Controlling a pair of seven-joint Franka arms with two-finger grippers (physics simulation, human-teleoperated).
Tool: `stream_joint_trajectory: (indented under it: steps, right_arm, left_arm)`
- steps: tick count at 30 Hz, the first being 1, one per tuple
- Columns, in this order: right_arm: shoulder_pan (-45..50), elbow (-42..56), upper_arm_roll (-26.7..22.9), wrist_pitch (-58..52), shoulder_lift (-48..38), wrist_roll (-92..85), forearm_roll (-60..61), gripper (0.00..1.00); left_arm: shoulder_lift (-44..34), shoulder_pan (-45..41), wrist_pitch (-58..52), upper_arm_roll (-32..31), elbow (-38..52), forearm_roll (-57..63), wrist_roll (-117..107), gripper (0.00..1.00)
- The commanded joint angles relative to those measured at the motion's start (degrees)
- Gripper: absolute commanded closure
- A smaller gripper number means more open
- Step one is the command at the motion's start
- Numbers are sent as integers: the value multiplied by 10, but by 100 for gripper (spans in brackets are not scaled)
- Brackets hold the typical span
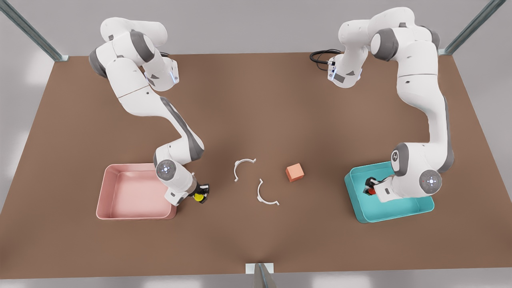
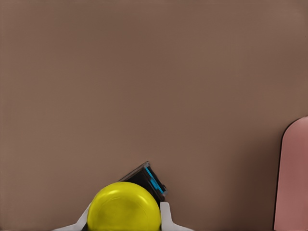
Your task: Place the red button in the blue storage box with the left arm, and place the yellow button in the pink storage box with the right arm
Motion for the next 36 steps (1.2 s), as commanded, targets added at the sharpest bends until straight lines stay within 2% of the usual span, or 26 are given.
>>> stream_joint_trajectory:
  steps: [1, 3, 5, 6, 9, 11, 13, 14, 19, 24, 25, 26, 27, 30, 31, 33, 35, 36]
  right_arm:
    - [0, 0, 0, -6, -20, 11, -2, 48]
    - [-18, -3, 4, -48, -54, 9, -2, 48]
    - [-35, -11, 6, -69, -78, 7, -2, 48]
    - [-43, -36, 6, -67, -97, 6, -3, 48]
    - [-73, -104, 7, -60, -148, -9, -3, 49]
    - [-96, -111, 7, -61, -151, -40, -2, 48]
    - [-116, -111, 7, -62, -149, -73, -2, 48]
    - [-131, -112, 6, -62, -148, -94, -2, 48]
    - [-171, -133, 6, -64, -137, -134, -2, 48]
    - [-204, -155, 6, -27, -106, -187, -2, 47]
    - [-206, -155, 6, -27, -101, -187, -2, 45]
    - [-209, -155, 6, -28, -99, -186, -2, 22]
    - [-209, -155, 6, -28, -99, -186, -2, 14]
    - [-204, -129, 6, -36, -99, -180, -2, 0]
    - [-191, -71, 7, -95, -103, -177, -3, 0]
    - [-148, 95, 8, -283, -114, -152, -41, 0]
    - [-145, 130, 15, -361, -202, -87, -39, 0]
    - [-149, 144, 14, -384, -213, -82, -35, 0]
  left_arm:
    - [1, -2, -23, -1, 0, -3, 118, 0]
    - [-10, -7, -23, -4, 5, -3, 80, 0]
    - [-53, -18, -31, -5, 6, -46, -29, 0]
    - [-93, -31, -52, -4, 14, -42, -146, 0]
    - [-127, -28, -55, -2, 63, -40, -260, 0]
    - [-185, -30, -130, -3, 63, -15, -256, 0]
    - [-296, -2, -141, -21, -13, -5, -260, 0]
    - [-320, -1, -138, -21, -34, -5, -258, 0]
    - [-303, -5, -190, -20, 4, 2, -261, 0]
    - [-298, -6, -190, -21, 4, 2, -261, 0]
    - [-298, -5, -190, -21, 4, 2, -261, 0]
    - [-298, -6, -190, -21, 4, 2, -261, 0]
    - [-298, -6, -190, -21, 4, 2, -261, 0]
    - [-298, -5, -190, -21, 4, 1, -259, 0]
    - [-298, -5, -190, -21, 4, 1, -259, 0]
    - [-299, -4, -190, -21, 4, -1, -257, 0]
    - [-299, -5, -191, -21, 4, -2, -259, 0]
    - [-299, -6, -191, -21, 4, -2, -259, 0]
